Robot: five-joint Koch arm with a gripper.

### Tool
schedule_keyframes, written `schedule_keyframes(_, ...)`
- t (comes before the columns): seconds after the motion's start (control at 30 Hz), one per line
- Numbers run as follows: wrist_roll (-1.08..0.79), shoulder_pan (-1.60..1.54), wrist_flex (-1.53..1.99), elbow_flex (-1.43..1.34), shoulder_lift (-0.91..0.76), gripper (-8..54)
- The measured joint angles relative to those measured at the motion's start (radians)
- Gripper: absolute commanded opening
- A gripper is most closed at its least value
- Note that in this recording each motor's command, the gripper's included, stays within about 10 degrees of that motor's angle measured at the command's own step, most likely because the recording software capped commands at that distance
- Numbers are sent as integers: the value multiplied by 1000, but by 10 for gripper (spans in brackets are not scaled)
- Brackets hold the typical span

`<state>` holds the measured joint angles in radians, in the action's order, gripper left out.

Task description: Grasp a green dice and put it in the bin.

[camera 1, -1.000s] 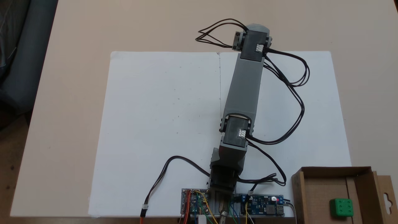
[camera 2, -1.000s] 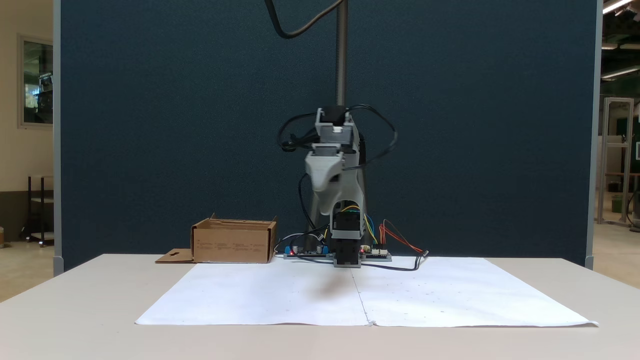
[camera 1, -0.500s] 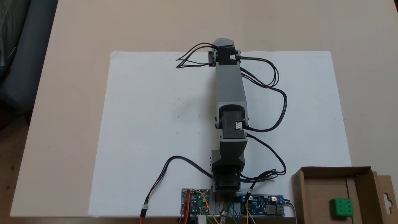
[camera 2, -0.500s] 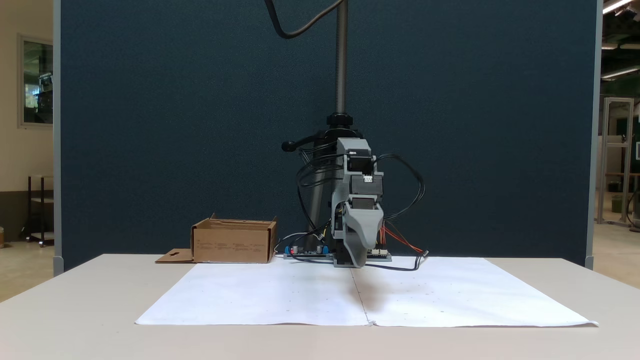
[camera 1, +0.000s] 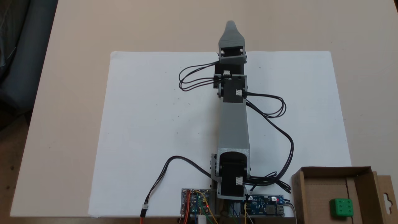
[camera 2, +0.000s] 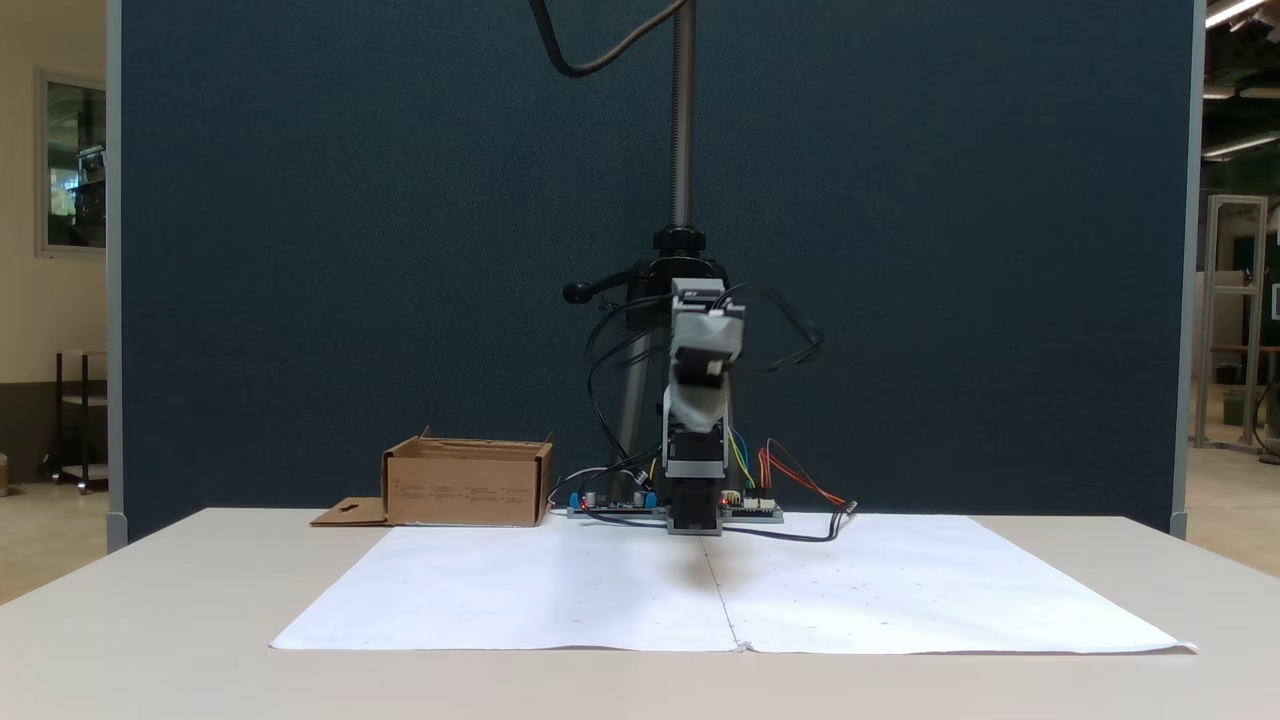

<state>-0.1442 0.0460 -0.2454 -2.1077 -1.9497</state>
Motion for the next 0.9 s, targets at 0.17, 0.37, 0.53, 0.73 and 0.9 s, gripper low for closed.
schedule_keyframes(0.17, -15, 37, -152, -183, -104, 444)
schedule_keyframes(0.37, -48, 40, -344, -402, -137, 445)
schedule_keyframes(0.53, -49, 37, -503, -551, -175, 454)
schedule_keyframes(0.73, -51, -18, -692, -732, -299, 461)
schedule_keyframes(0.9, -51, -46, -853, -856, -307, 463)
